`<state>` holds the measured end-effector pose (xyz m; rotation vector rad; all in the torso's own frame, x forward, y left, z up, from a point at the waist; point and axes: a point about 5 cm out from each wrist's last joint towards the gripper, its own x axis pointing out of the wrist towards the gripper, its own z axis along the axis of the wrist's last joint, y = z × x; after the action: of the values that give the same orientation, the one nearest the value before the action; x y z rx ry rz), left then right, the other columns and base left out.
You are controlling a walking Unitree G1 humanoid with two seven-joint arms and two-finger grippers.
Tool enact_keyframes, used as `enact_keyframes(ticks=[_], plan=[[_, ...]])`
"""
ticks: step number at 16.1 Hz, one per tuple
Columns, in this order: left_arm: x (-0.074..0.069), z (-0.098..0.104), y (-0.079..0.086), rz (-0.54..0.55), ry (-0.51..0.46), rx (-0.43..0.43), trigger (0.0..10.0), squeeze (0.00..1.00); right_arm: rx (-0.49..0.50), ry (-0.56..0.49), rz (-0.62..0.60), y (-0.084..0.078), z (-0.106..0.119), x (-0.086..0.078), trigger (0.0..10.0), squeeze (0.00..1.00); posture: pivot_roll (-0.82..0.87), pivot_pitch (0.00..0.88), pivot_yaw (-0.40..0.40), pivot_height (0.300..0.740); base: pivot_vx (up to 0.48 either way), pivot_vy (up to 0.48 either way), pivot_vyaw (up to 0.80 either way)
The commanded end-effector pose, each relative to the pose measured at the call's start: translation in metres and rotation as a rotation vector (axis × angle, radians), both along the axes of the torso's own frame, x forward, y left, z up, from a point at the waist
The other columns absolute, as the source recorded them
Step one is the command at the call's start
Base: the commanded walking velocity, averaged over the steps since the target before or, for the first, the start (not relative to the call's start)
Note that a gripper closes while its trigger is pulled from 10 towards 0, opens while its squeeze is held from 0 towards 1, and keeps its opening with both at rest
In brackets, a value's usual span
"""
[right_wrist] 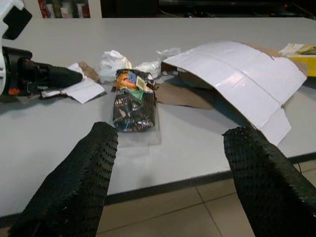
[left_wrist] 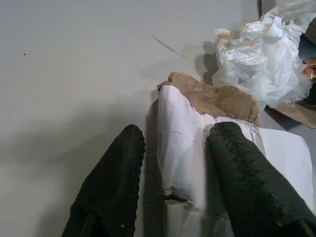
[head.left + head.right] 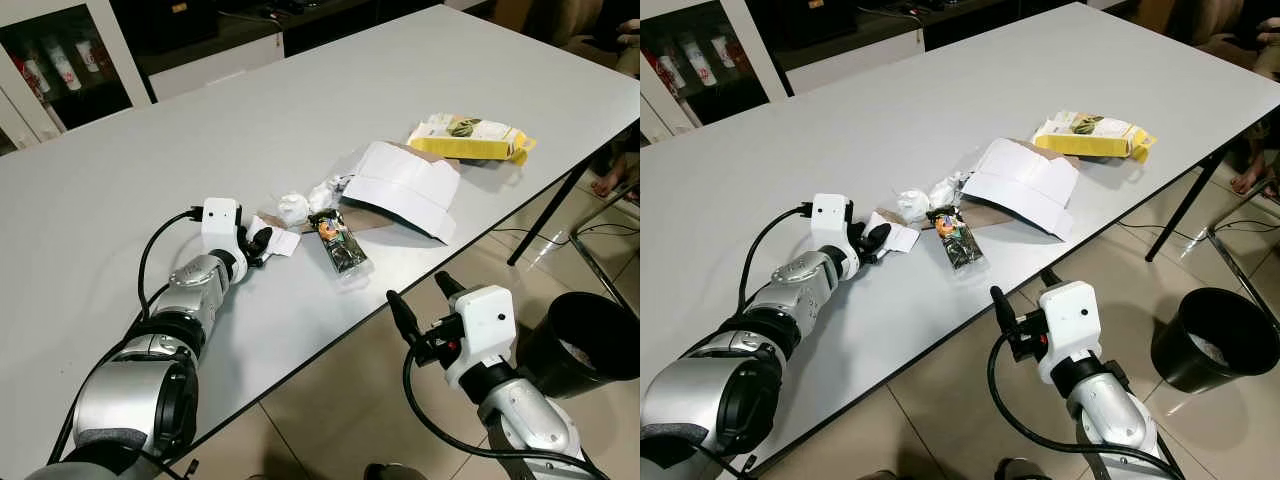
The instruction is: Picking trash to rubbish bin
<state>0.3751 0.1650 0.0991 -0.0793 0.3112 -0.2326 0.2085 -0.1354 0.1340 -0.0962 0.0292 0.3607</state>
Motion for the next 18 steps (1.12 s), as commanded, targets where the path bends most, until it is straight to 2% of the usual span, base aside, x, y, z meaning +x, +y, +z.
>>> enact_keyframes(ticks=[1,5,7,13,16,17,18], plan=[[-0.009,-0.017,0.007,0.020,0.084,-0.007,0.0,0.00,0.019,0.020,0.020,0.002,-0.002,0.000,10.0,0.00,-0.18,0.105,0.068,0.740,0.000,0.000,0.00],[-0.009,-0.016,0.012,0.034,0.076,-0.026,0.0,0.00,0.109,0.083,0.121,0.014,-0.003,-0.003,10.0,0.00,-0.17,0.091,0.065,0.740,0.000,0.000,0.00],[-0.008,-0.012,0.017,0.054,0.062,-0.049,0.0,0.00,0.103,0.087,0.148,0.018,-0.004,-0.001,10.0,0.00,-0.16,0.082,0.062,0.740,0.000,0.000,0.00],[-0.009,-0.006,0.035,0.110,0.004,-0.144,0.0,0.00,0.100,0.074,0.069,0.014,-0.009,0.010,10.0,0.00,-0.12,0.055,0.056,0.740,0.000,0.000,0.00],[-0.009,0.009,0.057,0.143,-0.099,-0.189,0.0,0.00,0.102,0.064,0.021,0.010,-0.012,0.016,10.0,0.00,-0.10,0.032,0.054,0.740,0.000,0.000,0.00],[-0.011,0.016,0.067,0.149,-0.148,-0.204,0.0,0.00,0.149,0.066,0.009,0.010,-0.013,0.020,10.0,0.00,-0.08,0.017,0.054,0.740,0.000,0.000,0.00],[-0.016,0.022,0.075,0.145,-0.192,-0.213,0.0,0.00,0.141,0.068,-0.002,0.010,-0.015,0.027,10.0,1.00,-0.08,0.014,0.051,0.740,0.000,0.000,0.00]])
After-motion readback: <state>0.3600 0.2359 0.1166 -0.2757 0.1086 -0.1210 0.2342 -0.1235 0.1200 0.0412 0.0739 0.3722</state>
